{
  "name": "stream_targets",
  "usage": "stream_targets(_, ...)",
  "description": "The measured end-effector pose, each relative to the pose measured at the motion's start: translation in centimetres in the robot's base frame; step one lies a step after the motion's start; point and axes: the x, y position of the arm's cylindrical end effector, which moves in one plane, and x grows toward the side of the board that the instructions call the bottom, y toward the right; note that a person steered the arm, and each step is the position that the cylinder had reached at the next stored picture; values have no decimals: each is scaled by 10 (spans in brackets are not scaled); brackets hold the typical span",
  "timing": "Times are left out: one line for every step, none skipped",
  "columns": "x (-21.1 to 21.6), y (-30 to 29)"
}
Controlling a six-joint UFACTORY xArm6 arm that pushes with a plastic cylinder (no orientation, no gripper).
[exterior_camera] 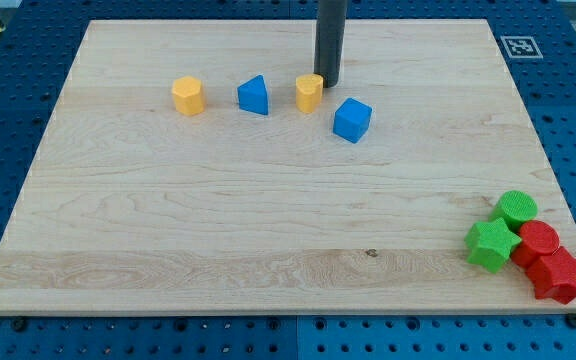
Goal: Move the blue cube slightly left
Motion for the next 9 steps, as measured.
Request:
stream_targets(1,0)
stream_targets(2,0)
stream_targets(2,19)
stream_targets(19,41)
stream_targets(39,41)
stream_targets(46,40)
stream_targets(52,40)
stream_targets(54,33)
stream_targets(57,30)
